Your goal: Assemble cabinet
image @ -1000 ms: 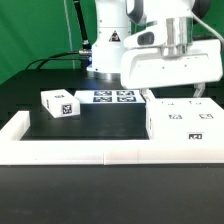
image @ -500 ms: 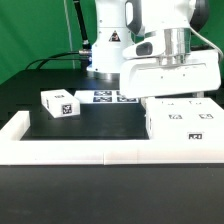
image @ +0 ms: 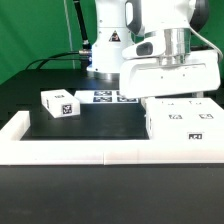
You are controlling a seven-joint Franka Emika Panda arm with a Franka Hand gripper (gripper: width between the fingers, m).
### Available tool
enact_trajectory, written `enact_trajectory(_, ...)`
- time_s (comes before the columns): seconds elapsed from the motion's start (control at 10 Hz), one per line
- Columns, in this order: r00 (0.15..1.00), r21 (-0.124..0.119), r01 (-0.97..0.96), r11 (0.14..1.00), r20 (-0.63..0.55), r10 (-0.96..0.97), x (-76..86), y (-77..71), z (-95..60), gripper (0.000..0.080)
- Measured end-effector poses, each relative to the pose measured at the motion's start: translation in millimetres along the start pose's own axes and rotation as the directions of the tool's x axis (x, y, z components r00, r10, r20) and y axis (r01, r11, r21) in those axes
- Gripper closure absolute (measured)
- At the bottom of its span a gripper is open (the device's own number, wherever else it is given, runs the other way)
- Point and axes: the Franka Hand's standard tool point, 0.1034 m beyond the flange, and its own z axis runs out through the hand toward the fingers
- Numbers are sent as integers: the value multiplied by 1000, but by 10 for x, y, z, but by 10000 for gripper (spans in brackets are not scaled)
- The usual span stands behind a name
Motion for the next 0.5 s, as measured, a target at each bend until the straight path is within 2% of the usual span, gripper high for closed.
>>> enact_trajectory(0.2, 999, -5, -45, 999, -5, 45, 76, 71, 7, 2)
enact_trajectory(0.5, 998, -3, -57, 998, -5, 57, 133, 47, 21, 2)
